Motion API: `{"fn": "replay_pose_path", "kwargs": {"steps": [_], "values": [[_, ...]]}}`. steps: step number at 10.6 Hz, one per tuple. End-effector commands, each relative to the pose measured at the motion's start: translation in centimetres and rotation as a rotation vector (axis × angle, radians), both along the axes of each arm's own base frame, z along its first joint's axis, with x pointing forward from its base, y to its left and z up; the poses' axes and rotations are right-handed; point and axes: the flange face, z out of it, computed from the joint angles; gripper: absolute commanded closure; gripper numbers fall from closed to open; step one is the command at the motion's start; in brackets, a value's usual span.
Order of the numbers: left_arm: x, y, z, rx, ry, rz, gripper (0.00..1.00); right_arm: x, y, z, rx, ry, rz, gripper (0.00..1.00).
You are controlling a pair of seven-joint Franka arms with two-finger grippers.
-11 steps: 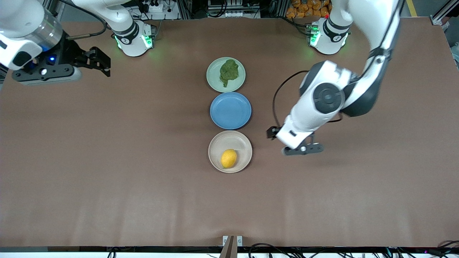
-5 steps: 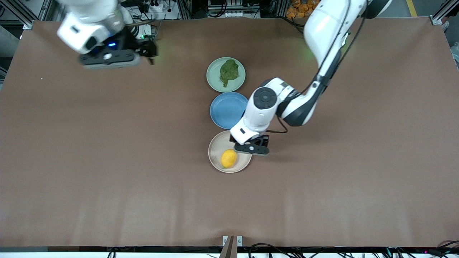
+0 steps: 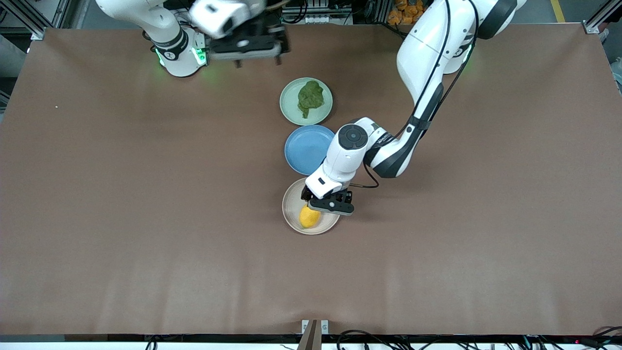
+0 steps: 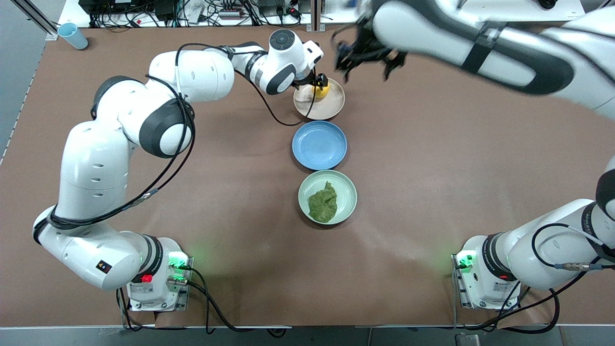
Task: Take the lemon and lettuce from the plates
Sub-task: 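Close the left gripper on the lemon while the right gripper lowers to lettuce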
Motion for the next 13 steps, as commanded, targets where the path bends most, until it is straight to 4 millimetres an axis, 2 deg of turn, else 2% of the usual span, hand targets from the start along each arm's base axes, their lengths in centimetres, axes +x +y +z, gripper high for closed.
{"fn": "replay_pose_path", "kwargs": {"steps": [1, 2, 4, 6, 7, 8, 10, 11, 12, 13], "values": [[-0.9, -1.8, -1.6, -0.011, -0.034, -0.006, 0.00, -8.4, 6.4, -7.9, -0.005, 0.002, -0.018, 0.00], [-1.2, -2.2, -1.8, -0.028, -0.042, 0.010, 0.00, -11.0, 7.7, -10.7, -0.003, 0.002, -0.014, 0.00], [-1.4, -2.6, -2.3, -0.050, -0.056, 0.024, 0.00, -14.0, 9.3, -15.5, 0.011, 0.006, -0.046, 0.00], [-1.2, -2.6, -2.3, -0.072, -0.061, 0.052, 0.00, -14.8, 10.6, -19.7, -0.007, 0.039, -0.059, 0.00], [-0.9, -2.5, -2.4, -0.085, -0.069, 0.072, 0.00, -14.7, 11.0, -21.1, -0.011, 0.042, -0.089, 0.00], [-1.4, -3.1, -2.5, -0.111, -0.073, 0.097, 0.10, -14.8, 11.3, -22.9, -0.043, 0.028, -0.124, 0.00], [-1.6, -3.4, -3.0, -0.126, -0.080, 0.153, 0.73, -14.7, 12.1, -27.0, -0.069, 0.000, -0.110, 0.00], [-1.8, -3.5, -3.4, -0.129, -0.078, 0.165, 0.92, -14.7, 12.0, -29.1, -0.079, -0.020, -0.080, 0.00], [-1.8, -3.5, -3.6, -0.132, -0.079, 0.166, 1.00, -14.9, 12.0, -30.9, -0.072, -0.023, -0.069, 0.00], [-1.8, -3.5, -3.6, -0.132, -0.079, 0.166, 1.00, -15.2, 12.1, -32.5, -0.063, -0.043, -0.076, 0.00]]}}
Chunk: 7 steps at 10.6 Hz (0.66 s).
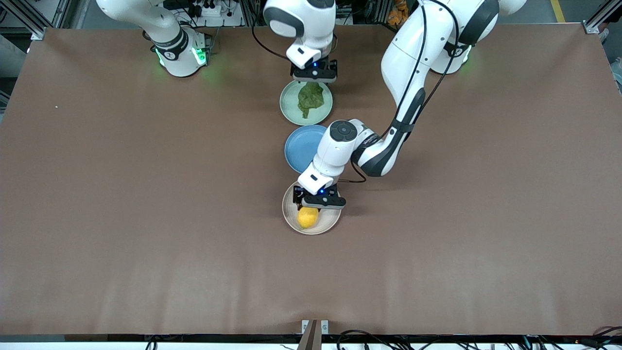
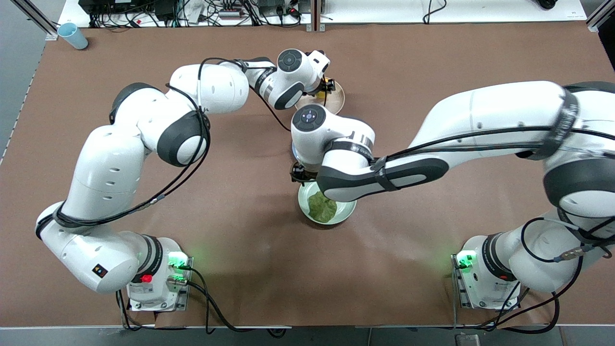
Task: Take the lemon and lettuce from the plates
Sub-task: 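Close the left gripper on the lemon while the right gripper lowers to lettuce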
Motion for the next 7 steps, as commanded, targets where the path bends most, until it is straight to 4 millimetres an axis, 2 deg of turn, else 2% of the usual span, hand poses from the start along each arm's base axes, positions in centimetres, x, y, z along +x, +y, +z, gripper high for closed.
{"fn": "replay_pose_path", "kwargs": {"steps": [1, 5, 7], "values": [[0.2, -0.4, -0.5, -0.004, -0.023, 0.016, 1.00, -0.9, 0.2, -5.1, 0.006, -0.063, -0.004, 0.00], [1.2, 0.4, 2.8, -0.013, -0.041, 0.031, 1.00, -2.1, 0.3, -9.5, 0.000, -0.069, -0.009, 0.00], [1.3, 1.2, 4.8, 0.061, 0.012, 0.043, 1.00, -2.7, 0.1, -11.6, -0.020, -0.073, 0.000, 0.07]]}}
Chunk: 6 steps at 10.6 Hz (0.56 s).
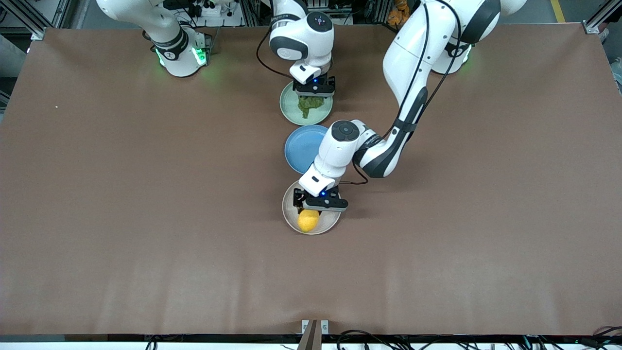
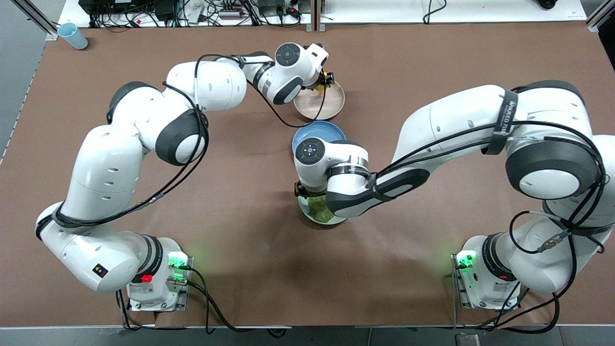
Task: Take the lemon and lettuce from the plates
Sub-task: 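Lift the lemon with the left gripper while the right gripper grasps lettuce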
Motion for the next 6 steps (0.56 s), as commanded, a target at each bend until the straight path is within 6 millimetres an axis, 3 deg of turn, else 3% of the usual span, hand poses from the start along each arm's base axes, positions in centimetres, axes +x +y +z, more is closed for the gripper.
{"fn": "replay_pose_path", "kwargs": {"steps": [1, 3, 6], "values": [[0.2, 1.3, 4.7, 0.107, 0.070, 0.040, 1.00, -0.7, 0.0, -2.2, -0.016, -0.021, -0.007, 0.11], [0.3, 2.7, 8.2, 0.174, 0.137, 0.070, 1.00, -0.6, 0.1, -2.2, -0.014, -0.023, -0.015, 0.33], [1.0, 6.3, 10.1, 0.257, 0.285, 0.066, 1.00, -0.7, 0.2, -2.0, -0.014, -0.028, -0.035, 0.84]]}}
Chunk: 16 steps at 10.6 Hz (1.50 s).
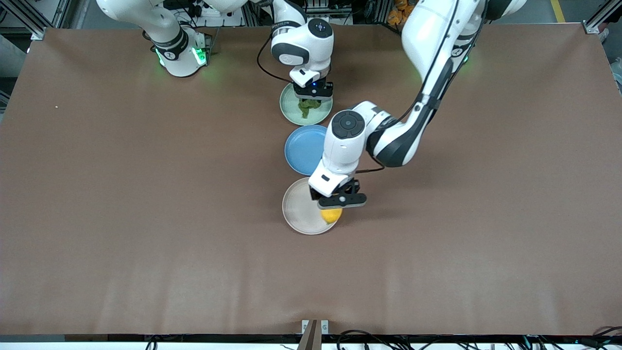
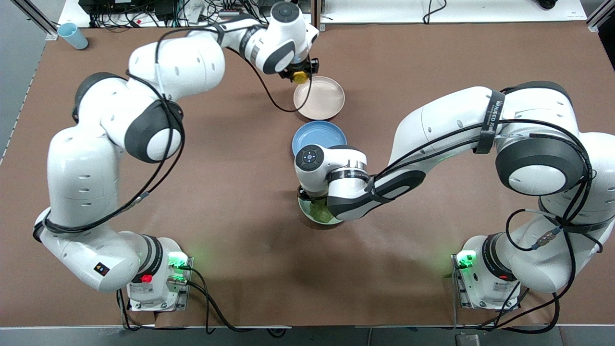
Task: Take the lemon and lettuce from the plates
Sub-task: 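Lift the lemon with the left gripper while the right gripper grasps lettuce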
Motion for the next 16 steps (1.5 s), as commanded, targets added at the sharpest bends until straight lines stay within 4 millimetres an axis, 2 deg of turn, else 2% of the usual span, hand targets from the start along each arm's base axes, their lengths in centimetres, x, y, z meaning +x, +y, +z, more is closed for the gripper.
{"fn": "replay_pose_path", "kwargs": {"steps": [1, 3, 5, 7, 9, 11, 12, 13, 15, 16], "values": [[0.4, 4.1, 1.5, 0.060, 0.141, -0.017, 1.00, 0.1, 0.5, 0.8, 0.007, -0.032, -0.028, 0.93], [2.0, 7.5, 1.9, 0.073, 0.202, -0.037, 1.00, 1.7, 1.0, 3.0, 0.010, -0.062, -0.082, 1.00], [4.0, 12.6, 2.3, 0.068, 0.276, -0.078, 1.00, 3.1, 1.1, 5.8, -0.020, -0.084, -0.115, 1.00], [4.9, 17.6, 1.8, 0.087, 0.328, -0.117, 1.00, 4.3, 0.8, 9.6, 0.005, -0.081, -0.156, 1.00], [5.4, 23.0, 0.4, 0.098, 0.388, -0.191, 1.00, 7.0, 0.2, 14.7, 0.002, -0.023, -0.196, 1.00], [5.4, 27.0, -0.7, 0.106, 0.476, -0.263, 1.00, 10.7, -1.5, 20.4, 0.003, 0.017, -0.240, 1.00], [5.3, 28.9, -1.1, 0.109, 0.519, -0.289, 1.00, 13.2, -3.0, 22.9, 0.008, 0.020, -0.269, 1.00], [4.8, 29.7, -1.7, 0.117, 0.542, -0.298, 1.00, 15.6, -4.8, 24.1, -0.001, 0.037, -0.281, 1.00], [3.9, 31.2, -1.8, 0.144, 0.545, -0.300, 1.00, 21.5, -9.8, 27.1, 0.016, 0.083, -0.306, 1.00], [2.8, 32.5, -1.8, 0.141, 0.510, -0.290, 1.00, 24.4, -12.8, 29.0, 0.037, 0.091, -0.309, 1.00]]}}
